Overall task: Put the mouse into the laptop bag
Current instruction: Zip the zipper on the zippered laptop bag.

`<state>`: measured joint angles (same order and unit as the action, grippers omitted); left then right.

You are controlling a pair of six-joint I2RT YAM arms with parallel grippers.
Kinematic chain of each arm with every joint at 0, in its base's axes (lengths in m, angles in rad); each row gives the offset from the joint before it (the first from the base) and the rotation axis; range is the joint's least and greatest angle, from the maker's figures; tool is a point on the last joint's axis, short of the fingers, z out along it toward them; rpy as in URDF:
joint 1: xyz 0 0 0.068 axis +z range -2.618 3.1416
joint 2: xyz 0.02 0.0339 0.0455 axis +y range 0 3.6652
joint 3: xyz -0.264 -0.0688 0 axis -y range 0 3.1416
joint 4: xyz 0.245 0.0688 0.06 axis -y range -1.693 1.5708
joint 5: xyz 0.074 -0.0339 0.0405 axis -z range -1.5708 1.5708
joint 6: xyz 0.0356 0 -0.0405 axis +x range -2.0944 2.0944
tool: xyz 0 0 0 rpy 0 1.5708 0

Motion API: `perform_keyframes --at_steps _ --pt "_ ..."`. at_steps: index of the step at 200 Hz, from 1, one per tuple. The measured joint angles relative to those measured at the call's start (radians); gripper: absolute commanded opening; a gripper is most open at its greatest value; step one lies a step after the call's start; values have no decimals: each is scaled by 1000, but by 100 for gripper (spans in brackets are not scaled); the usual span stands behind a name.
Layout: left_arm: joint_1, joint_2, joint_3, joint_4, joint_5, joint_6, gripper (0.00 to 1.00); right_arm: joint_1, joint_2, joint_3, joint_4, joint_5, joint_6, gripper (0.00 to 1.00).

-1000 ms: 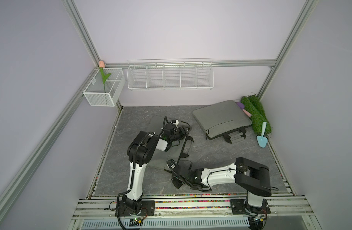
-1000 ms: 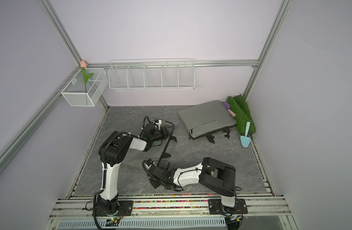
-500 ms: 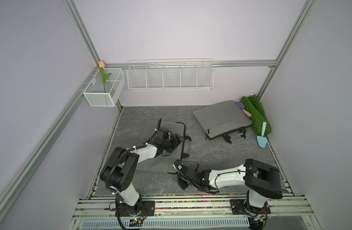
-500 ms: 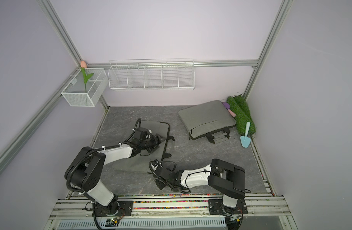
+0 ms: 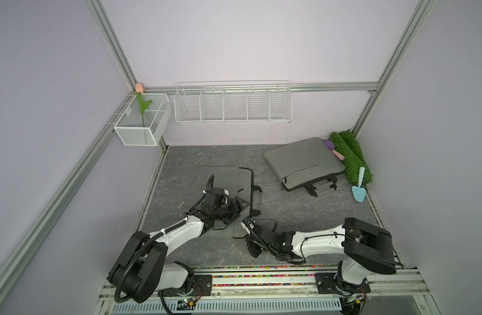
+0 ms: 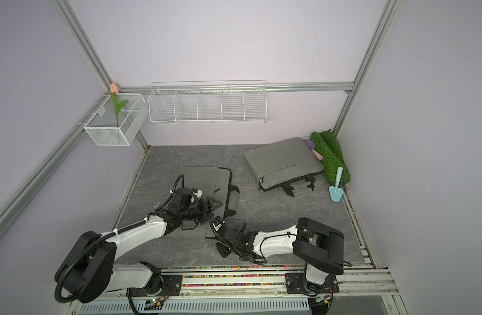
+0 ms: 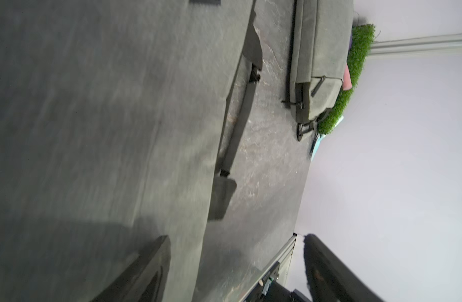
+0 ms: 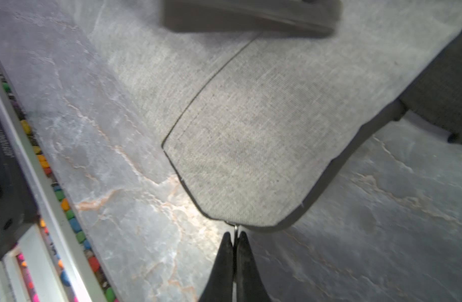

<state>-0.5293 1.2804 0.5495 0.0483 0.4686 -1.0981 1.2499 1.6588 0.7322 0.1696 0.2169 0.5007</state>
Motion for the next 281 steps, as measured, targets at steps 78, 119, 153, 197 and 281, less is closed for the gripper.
perform_keyframes --at_steps 78,119,153,197,281 --pt "-20 -125 -111 2 3 -43 81 -18 -56 -42 11 0 -6 7" --pt "-36 64 -76 206 61 -66 75 -23 -68 -77 28 4 -14 7" --pt "-68 208 -42 339 78 -93 72 -24 -68 -84 42 4 -23 7" --pt "-100 324 -23 474 70 -140 70 -24 -68 -84 42 0 -30 6" --pt "-178 731 50 1092 74 -282 62 8 75 11 64 1 -39 7"
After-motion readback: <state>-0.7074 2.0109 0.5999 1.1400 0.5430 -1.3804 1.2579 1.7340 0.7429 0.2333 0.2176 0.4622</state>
